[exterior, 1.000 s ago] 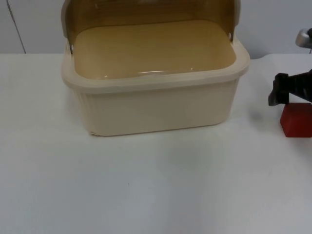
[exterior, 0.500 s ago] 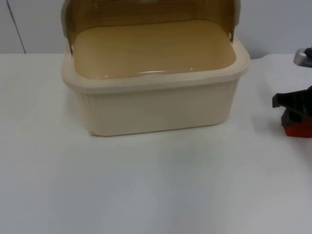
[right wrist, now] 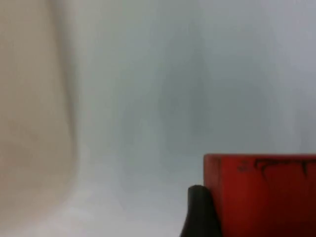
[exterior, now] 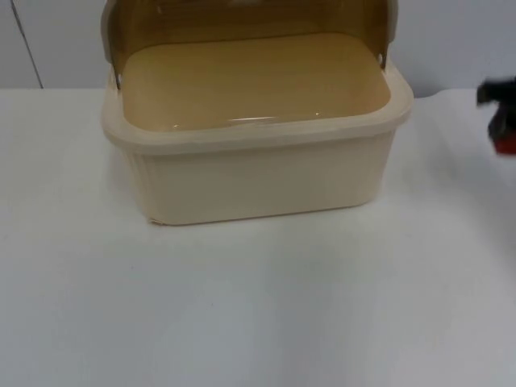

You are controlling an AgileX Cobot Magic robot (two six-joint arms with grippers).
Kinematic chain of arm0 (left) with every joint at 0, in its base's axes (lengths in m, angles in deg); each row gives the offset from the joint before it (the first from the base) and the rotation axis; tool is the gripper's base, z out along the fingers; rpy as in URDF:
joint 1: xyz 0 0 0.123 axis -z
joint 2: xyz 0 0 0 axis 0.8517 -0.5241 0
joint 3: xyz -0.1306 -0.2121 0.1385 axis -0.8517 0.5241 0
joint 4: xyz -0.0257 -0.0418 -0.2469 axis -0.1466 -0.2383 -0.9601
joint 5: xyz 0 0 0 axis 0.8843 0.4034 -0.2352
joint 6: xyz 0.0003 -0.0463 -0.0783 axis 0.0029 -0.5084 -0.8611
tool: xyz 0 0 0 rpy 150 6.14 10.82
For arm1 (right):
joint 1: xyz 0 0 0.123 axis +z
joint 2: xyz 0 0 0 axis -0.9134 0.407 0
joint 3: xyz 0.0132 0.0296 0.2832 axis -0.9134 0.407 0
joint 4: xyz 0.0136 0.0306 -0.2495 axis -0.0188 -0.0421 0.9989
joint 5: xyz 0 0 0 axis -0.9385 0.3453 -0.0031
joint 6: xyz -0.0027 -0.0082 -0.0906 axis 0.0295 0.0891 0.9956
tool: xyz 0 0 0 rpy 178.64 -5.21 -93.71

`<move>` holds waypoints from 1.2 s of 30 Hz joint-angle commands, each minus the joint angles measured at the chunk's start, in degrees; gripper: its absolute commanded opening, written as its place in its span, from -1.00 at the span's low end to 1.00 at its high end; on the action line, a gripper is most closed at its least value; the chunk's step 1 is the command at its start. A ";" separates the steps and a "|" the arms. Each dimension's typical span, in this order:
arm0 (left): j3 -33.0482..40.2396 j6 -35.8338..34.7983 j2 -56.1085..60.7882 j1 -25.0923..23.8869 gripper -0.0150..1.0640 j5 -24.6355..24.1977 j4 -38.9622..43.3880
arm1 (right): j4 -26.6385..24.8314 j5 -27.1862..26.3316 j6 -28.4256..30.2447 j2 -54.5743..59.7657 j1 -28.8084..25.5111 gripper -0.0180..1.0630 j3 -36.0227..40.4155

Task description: Open the box lid with the left hand, place the block into the box with the right hand, then close the box lid with the left hand.

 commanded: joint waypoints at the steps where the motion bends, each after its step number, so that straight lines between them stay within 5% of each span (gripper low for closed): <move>1: 0.18 -0.17 0.03 0.25 0.97 0.21 0.14 | 0.30 -0.75 1.38 -5.72 0.14 -0.97 -0.22; 10: 0.18 -0.17 0.03 0.25 0.97 0.21 0.14 | 0.30 -1.30 9.46 -26.51 0.14 -0.97 -0.22; 18: 0.18 -0.17 0.03 0.25 0.97 0.57 0.14 | -0.10 13.00 14.99 -39.90 0.14 -0.97 -0.07; 23: 0.18 -0.17 0.03 0.25 0.97 1.82 0.01 | -4.43 14.09 18.27 -44.81 0.14 -0.97 2.54; 26: 0.18 -0.17 0.03 0.25 0.97 1.82 0.01 | -11.16 14.09 23.44 -46.14 0.14 -0.97 4.47; 30: 0.18 -0.17 0.03 0.25 0.97 1.66 0.01 | -32.25 14.37 40.95 -46.35 0.14 -0.97 7.92; 31: 0.18 -0.17 0.03 0.25 0.97 1.66 0.01 | -32.25 14.37 40.95 -46.35 0.14 -0.97 7.92; 34: 0.18 -0.17 0.03 0.25 0.97 1.66 0.01 | -49.56 15.31 59.17 -45.79 0.14 -0.97 9.81; 36: 0.18 -0.17 0.03 0.25 0.97 1.50 0.01 | -55.84 16.91 66.42 -44.46 0.69 -0.97 9.87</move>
